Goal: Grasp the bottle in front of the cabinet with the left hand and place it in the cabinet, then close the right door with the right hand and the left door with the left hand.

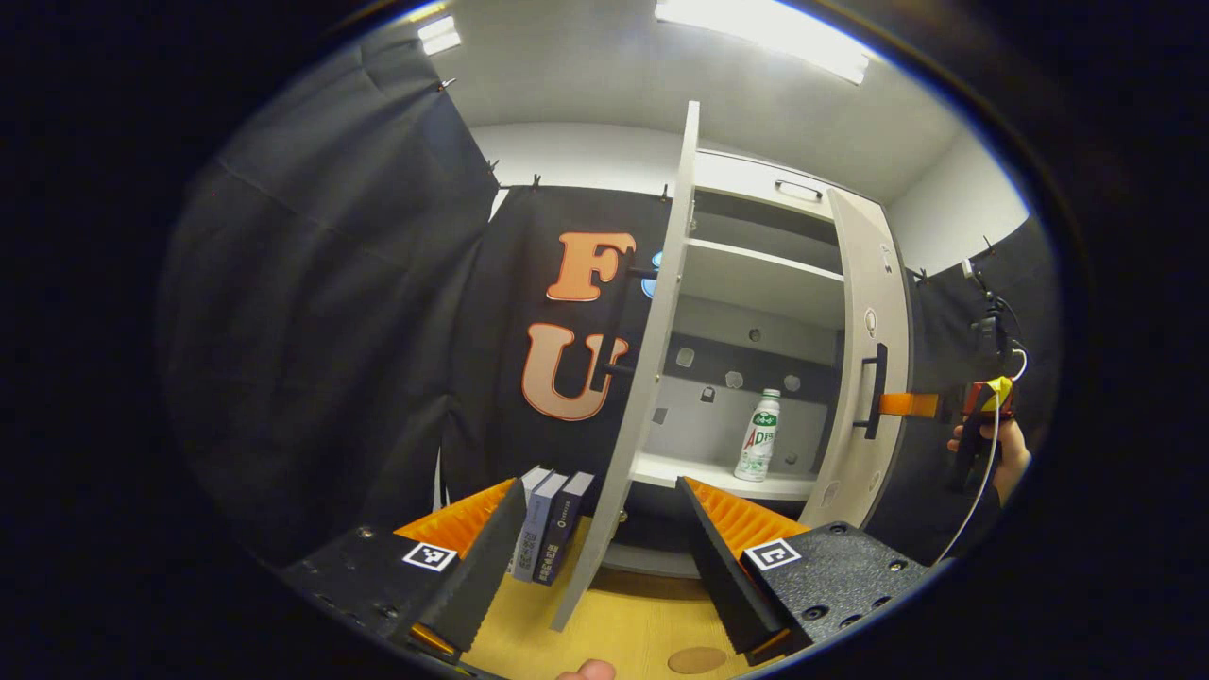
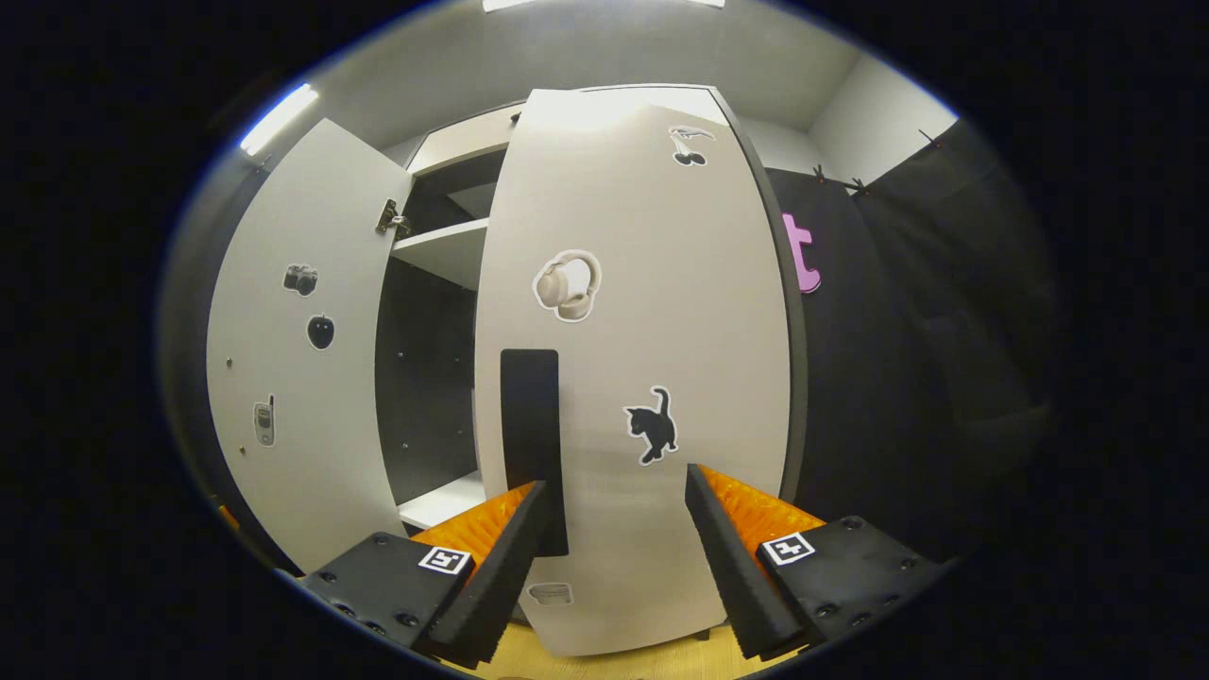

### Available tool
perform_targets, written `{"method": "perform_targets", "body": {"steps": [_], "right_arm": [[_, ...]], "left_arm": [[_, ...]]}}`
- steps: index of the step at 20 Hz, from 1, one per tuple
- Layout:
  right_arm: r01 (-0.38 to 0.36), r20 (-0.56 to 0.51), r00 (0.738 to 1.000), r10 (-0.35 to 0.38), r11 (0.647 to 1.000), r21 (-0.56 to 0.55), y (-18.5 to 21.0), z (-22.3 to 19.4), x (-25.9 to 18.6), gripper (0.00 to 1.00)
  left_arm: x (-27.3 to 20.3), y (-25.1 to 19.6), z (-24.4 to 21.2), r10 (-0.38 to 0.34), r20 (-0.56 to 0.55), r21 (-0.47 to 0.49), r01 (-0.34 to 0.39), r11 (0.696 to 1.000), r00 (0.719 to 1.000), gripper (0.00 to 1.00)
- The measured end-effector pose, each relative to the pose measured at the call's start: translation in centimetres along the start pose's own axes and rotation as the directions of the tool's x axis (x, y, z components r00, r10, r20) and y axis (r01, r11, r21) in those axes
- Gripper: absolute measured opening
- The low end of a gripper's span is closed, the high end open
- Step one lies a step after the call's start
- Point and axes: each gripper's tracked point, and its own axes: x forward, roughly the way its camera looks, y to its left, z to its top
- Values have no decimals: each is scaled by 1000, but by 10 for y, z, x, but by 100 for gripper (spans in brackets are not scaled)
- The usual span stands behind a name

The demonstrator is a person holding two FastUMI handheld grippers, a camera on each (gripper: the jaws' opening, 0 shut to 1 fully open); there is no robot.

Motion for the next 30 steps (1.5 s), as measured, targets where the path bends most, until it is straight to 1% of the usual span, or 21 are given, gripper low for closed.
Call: {"method": "perform_targets", "body": {"steps": [3, 4, 5, 10, 15, 17, 19, 21, 22, 23, 24, 26, 28, 29, 30], "right_arm": [[13, -9, 1000, -13, 1000, 0, 4, -2, 9, 96], [18, -12, 1000, -18, 1000, 3, 5, -2, 12, 100], [20, -16, 1000, -19, 1000, 6, 5, -3, 14, 96], [13, -22, 1000, -13, 1000, 20, 7, -4, 18, 96], [20, -34, 999, -20, 1000, 20, 4, -4, 11, 96], [13, -26, 1000, -13, 1000, 6, 5, -2, -2, 96], [13, -30, 999, -13, 1000, -13, 2, -4, -25, 96], [8, -32, 999, -9, 1000, -9, 0, -8, -51, 96], [5, -38, 999, -5, 1000, -6, -1, -11, -63, 96], [1, -39, 999, -1, 1000, 1, -2, -15, -74, 96], [-3, -31, 1000, 3, 1000, 8, -4, -18, -87, 96], [5, -17, 1000, -4, 1000, 21, -9, -22, -108, 96], [24, -8, 1000, -24, 999, 48, -17, -24, -128, 96], [22, 4, 1000, -22, 998, 65, -20, -22, -136, 96], [19, 11, 1000, -20, 997, 79, -23, -22, -144, 96]], "left_arm": [[5, 19, 4, 37, 8, 14, -37, 999, 999, 96], [7, 23, 6, 44, 11, 10, -44, 999, 999, 96], [7, 26, 7, 50, 13, 3, -50, 999, 999, 96], [3, 43, 15, 90, 23, -1, -90, 996, 996, 96], [10, 53, 23, 114, 25, -5, -114, 993, 993, 96], [20, 55, 27, 112, 18, -23, -111, 994, 994, 95], [34, 60, 40, 111, 35, -20, -110, 994, 993, 96], [50, 60, 52, 89, 45, -25, -88, 996, 995, 95], [59, 59, 56, 80, 38, -46, -78, 996, 996, 93], [68, 58, 60, 66, 33, -70, -64, 996, 997, 93], [77, 56, 65, 54, 35, -83, -51, 995, 998, 95], [94, 54, 76, 40, 54, -64, -36, 997, 998, 95], [109, 52, 77, 40, 61, -24, -39, 999, 997, 95], [113, 49, 76, 37, 57, -12, -36, 999, 998, 95], [114, 49, 77, 44, 59, -7, -44, 999, 997, 98]]}}
